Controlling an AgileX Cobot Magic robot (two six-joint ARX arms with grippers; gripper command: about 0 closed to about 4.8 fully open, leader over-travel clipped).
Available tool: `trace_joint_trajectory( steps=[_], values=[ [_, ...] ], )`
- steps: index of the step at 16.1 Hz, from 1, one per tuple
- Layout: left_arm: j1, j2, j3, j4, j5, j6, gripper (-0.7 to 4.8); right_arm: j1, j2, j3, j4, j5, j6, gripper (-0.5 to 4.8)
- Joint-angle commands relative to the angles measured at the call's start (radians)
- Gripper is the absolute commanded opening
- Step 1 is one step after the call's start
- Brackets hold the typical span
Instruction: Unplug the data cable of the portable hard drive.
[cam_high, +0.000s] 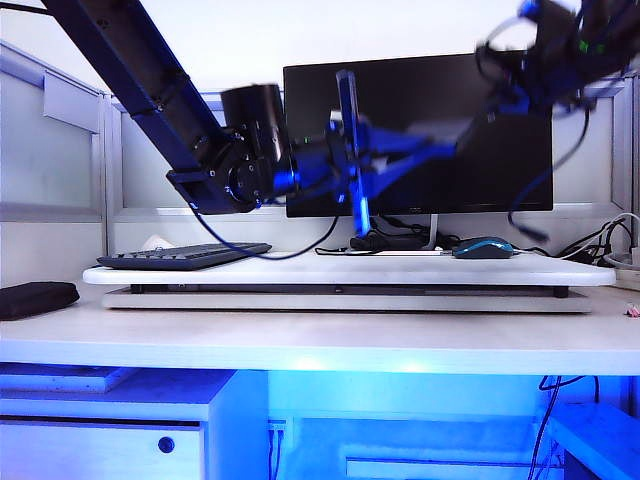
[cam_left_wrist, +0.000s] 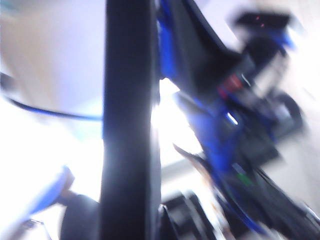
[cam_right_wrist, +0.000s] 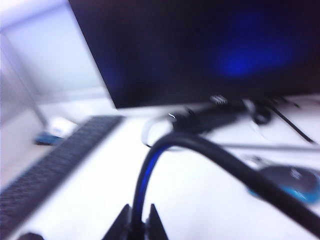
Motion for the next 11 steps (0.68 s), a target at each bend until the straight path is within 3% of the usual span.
trace_joint_trajectory(
  steps=[1,4,11],
  values=[
    [0.040,-0.008,0.006,-0.204,-0.130,0.154,-0.06,-0.006,0.057,0.040,0.009,-0.013,-0.003,-0.06],
    [0.084,-0.006,0.006,-0.297,-0.279,0.195,-0.06,-0.011,0.153,0.120,0.009,-0.024,-0.006,-0.06],
    [0.174,-0.005,0.006,-0.444,-0.414,0.216,-0.06,-0.023,0.370,0.354,-0.121,-0.008,-0.006,-0.05]
  ],
)
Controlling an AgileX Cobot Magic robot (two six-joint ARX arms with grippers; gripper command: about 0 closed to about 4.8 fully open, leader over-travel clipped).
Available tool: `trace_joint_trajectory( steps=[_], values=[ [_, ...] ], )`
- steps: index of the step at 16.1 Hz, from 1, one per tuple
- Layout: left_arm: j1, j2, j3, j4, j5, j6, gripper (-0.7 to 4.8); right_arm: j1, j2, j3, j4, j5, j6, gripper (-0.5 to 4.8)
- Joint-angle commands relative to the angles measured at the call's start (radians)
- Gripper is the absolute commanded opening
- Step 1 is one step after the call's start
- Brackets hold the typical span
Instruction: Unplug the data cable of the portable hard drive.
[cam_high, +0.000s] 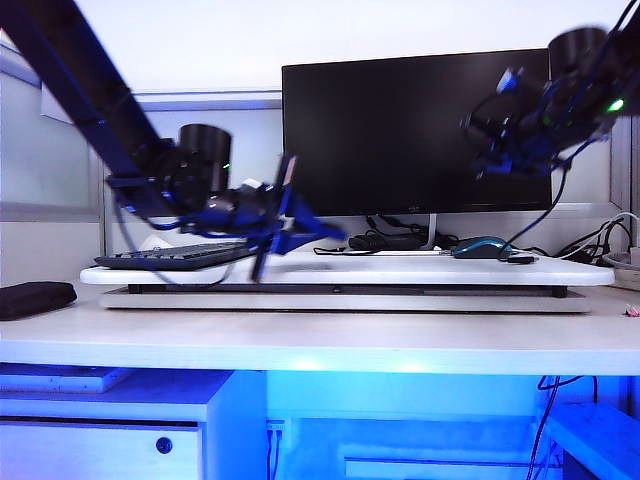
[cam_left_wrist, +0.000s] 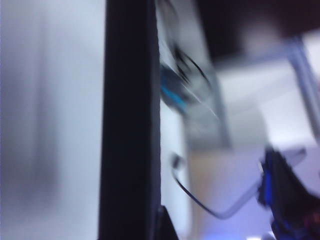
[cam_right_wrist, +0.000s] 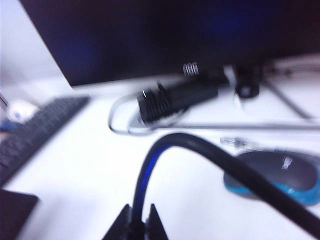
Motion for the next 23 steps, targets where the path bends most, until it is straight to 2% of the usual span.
trace_joint_trajectory(
  steps=[1,4,5,6,7,8,9,10,11,12,13,14,15,18,20,23],
  values=[
    [0.006,-0.005,0.006,-0.034,-0.050,0.030,-0.06,0.001,0.063,0.067,-0.066,0.017,-0.002,-0.06],
    [0.006,-0.005,0.006,-0.094,-0.108,0.030,-0.05,0.001,0.104,0.072,-0.100,0.040,-0.001,0.05],
    [0.006,-0.005,0.006,-0.104,-0.115,0.030,-0.02,0.001,0.107,0.072,-0.132,0.070,0.000,0.77],
    [0.006,-0.005,0.006,-0.105,-0.116,0.031,0.15,0.001,0.107,0.071,-0.158,0.103,0.000,1.76],
    [0.006,-0.005,0.006,-0.105,-0.120,0.031,0.73,0.001,0.107,0.071,-0.164,0.114,0.000,2.35],
    [0.006,-0.005,0.006,-0.106,-0.129,0.030,1.67,0.001,0.107,0.072,-0.161,0.113,0.000,2.58],
    [0.006,-0.005,0.006,-0.106,-0.130,0.030,2.30,0.001,0.107,0.072,-0.156,0.114,0.000,2.75],
    [0.006,-0.005,0.006,-0.105,-0.135,0.032,2.88,0.001,0.107,0.072,-0.154,0.113,0.002,3.98],
    [0.006,-0.005,0.006,-0.105,-0.136,0.034,2.89,0.001,0.107,0.072,-0.154,0.109,0.006,4.43],
    [0.006,-0.005,0.006,-0.102,-0.137,0.034,3.06,0.002,0.107,0.072,-0.155,0.109,0.006,4.45],
    [0.006,-0.005,0.008,-0.101,-0.138,0.033,3.60,0.002,0.106,0.072,-0.157,0.108,0.007,4.45],
    [0.006,-0.005,0.009,-0.101,-0.138,0.029,4.43,0.001,0.105,0.073,-0.172,0.103,0.034,4.47],
    [0.006,-0.005,0.009,-0.102,-0.136,0.019,4.71,0.001,0.105,0.079,-0.199,0.103,0.050,4.64],
    [0.006,-0.005,0.009,-0.102,-0.102,-0.056,4.77,-0.006,0.104,0.100,-0.303,0.063,0.098,4.79],
    [0.006,-0.006,0.010,-0.101,-0.003,-0.151,4.79,-0.010,0.086,0.116,-0.419,0.026,0.138,4.79],
    [0.006,-0.007,0.010,-0.088,0.091,-0.232,4.79,-0.010,0.053,0.115,-0.445,0.017,0.152,4.79]
  ],
)
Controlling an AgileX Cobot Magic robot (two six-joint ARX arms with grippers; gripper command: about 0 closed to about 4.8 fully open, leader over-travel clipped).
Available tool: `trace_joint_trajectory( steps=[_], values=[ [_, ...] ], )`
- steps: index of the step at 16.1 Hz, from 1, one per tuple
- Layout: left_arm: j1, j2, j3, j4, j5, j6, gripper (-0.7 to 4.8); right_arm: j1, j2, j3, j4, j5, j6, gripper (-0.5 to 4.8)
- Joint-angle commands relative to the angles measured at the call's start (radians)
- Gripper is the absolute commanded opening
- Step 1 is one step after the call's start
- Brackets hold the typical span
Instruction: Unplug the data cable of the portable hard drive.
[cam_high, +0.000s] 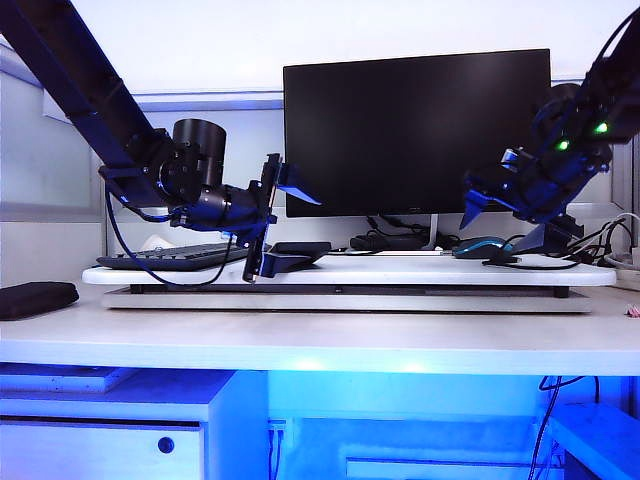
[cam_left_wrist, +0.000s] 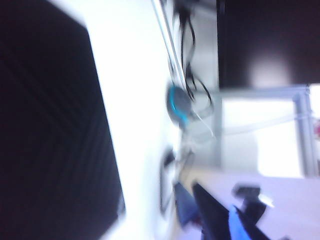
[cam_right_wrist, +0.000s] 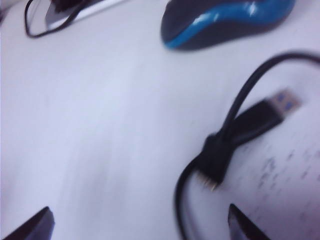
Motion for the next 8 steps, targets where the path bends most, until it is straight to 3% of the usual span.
trace_joint_trajectory(
  steps=[1,4,5,8],
  values=[
    [-0.005,0.008,-0.003,0.011,0.121,-0.101,4.79,-0.001,-0.053,0.006,0.001,-0.008,0.019,4.79],
    [-0.005,0.007,-0.003,0.175,0.167,-0.233,4.79,-0.001,-0.092,0.007,0.006,-0.007,0.023,4.79],
    [-0.005,0.007,-0.003,0.261,0.142,-0.315,4.79,-0.001,-0.100,0.007,0.006,-0.010,0.030,4.79],
    [-0.005,0.007,-0.003,0.457,0.043,-0.430,4.79,-0.001,-0.111,0.012,0.003,-0.035,0.035,4.79]
  ],
)
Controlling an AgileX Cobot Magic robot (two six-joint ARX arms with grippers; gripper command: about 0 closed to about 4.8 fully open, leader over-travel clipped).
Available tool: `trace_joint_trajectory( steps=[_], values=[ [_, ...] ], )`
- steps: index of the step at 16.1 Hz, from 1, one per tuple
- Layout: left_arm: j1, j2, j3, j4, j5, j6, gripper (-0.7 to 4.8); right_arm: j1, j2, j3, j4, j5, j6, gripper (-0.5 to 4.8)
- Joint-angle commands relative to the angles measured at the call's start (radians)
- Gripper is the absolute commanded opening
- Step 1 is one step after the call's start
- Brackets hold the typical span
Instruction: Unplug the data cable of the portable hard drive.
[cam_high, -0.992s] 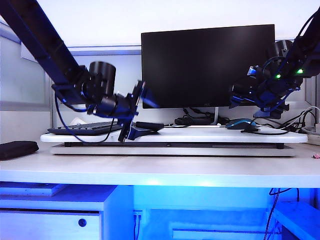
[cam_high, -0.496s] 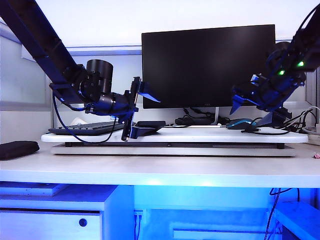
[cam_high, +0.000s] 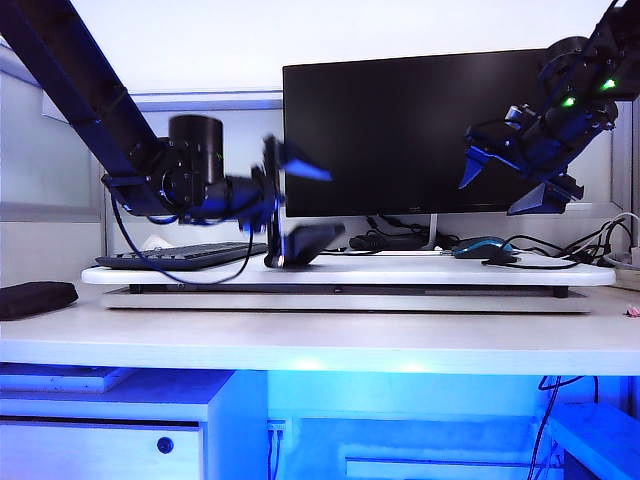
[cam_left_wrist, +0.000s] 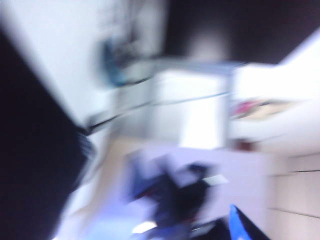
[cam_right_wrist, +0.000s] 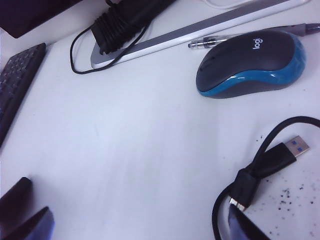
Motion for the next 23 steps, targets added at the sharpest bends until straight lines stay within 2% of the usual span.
trace_joint_trajectory(
  steps=[1,4,5,8,9,10,12,14,15,17,20,23],
  values=[
    [0.001,-0.008,0.004,0.190,-0.084,-0.119,4.79,-0.001,-0.016,0.018,-0.006,-0.029,0.010,4.79],
    [0.001,-0.007,0.003,0.181,-0.084,-0.124,4.79,-0.001,-0.016,0.042,-0.017,-0.036,0.011,4.79],
    [0.001,-0.008,0.003,0.285,0.008,0.076,4.79,-0.001,-0.026,0.051,-0.016,-0.106,-0.005,4.79],
    [0.005,-0.031,0.003,0.307,0.039,0.305,4.56,-0.002,-0.066,0.051,0.016,-0.096,-0.101,4.79],
    [0.006,-0.043,0.003,0.307,0.052,0.414,4.55,-0.002,-0.085,0.051,0.018,-0.079,-0.160,4.79],
    [0.011,-0.059,0.003,0.293,0.072,0.512,4.22,-0.002,-0.111,0.051,0.018,-0.053,-0.213,4.79],
    [0.014,-0.086,0.003,0.245,0.082,0.648,3.71,-0.002,-0.138,0.051,0.026,-0.028,-0.235,4.79],
    [0.014,-0.131,0.003,0.162,0.081,0.828,3.71,-0.010,-0.169,0.051,0.037,-0.016,-0.236,4.79],
    [0.014,-0.241,0.003,-0.153,0.007,1.173,3.71,-0.010,-0.229,0.051,0.037,0.023,-0.240,4.79],
    [0.014,-0.321,0.003,-0.370,-0.112,1.388,3.71,-0.010,-0.262,0.051,0.025,0.058,-0.260,4.79],
    [0.014,-0.407,0.003,-0.584,-0.281,1.559,3.71,-0.010,-0.306,0.051,-0.022,0.079,-0.261,4.79],
    [0.014,-0.482,0.003,-0.710,-0.437,1.643,3.71,-0.010,-0.351,0.051,-0.056,0.081,-0.262,4.79]
  ],
)
